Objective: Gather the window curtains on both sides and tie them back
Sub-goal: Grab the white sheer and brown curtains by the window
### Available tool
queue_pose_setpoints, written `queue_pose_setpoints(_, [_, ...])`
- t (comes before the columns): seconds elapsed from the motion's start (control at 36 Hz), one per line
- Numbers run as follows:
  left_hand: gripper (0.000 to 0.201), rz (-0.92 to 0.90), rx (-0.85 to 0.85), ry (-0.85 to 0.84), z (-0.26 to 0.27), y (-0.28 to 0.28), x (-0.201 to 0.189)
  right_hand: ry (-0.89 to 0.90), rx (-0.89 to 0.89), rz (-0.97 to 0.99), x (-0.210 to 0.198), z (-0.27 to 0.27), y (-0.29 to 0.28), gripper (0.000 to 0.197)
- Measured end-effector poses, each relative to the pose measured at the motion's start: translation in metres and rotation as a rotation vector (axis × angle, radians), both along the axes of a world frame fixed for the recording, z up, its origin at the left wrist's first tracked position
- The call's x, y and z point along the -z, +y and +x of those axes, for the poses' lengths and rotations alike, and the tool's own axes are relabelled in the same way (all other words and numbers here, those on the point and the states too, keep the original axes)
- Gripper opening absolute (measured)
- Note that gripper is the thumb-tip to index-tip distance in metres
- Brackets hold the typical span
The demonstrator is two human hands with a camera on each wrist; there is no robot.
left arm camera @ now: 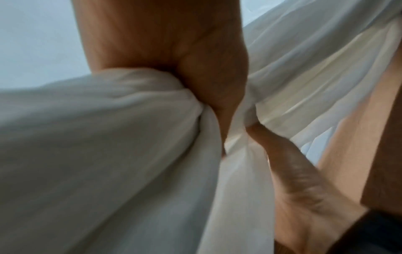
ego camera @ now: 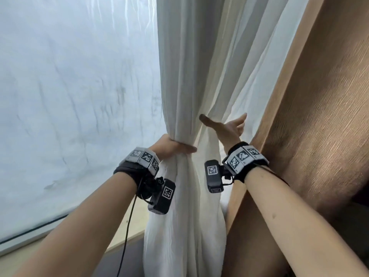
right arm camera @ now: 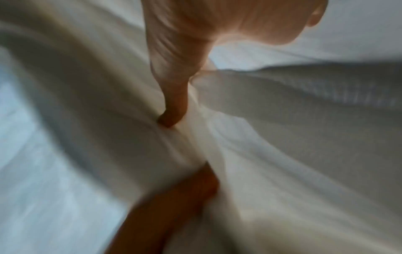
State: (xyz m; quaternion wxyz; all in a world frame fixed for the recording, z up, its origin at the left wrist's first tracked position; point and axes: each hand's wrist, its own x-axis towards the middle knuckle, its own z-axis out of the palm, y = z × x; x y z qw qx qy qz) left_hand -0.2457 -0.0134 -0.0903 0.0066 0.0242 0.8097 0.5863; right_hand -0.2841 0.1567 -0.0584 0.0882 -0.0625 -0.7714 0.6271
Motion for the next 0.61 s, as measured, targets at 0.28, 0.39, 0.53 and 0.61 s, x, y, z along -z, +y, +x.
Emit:
queue_pose_setpoints(0.28, [0.046,-0.023,-0.020,0.065,-0.006,0.008,-0.001,0.037,-0.763,-0.024,-0.010,0.030,-0.031,0.077])
queue_pose_setpoints(0.39, [0.067,-0.088,-0.010,0.067,0.000,0.019,-0.011,0.110,-0.500,0.082,-0.011,0.025,-0.047,0.038])
queue_pose_setpoints(0.53, [0.086,0.103,0.271,-0.068,0.005,-0.007,-0.040,0.166,-0.506,0.077,-0.014,0.028,-0.043,0.016])
queue_pose_setpoints(0.61, [0.102,0.203,0.356,-0.071,0.000,-0.022,-0.053,0.214,-0.496,0.072,-0.009,0.025,-0.048,0.021])
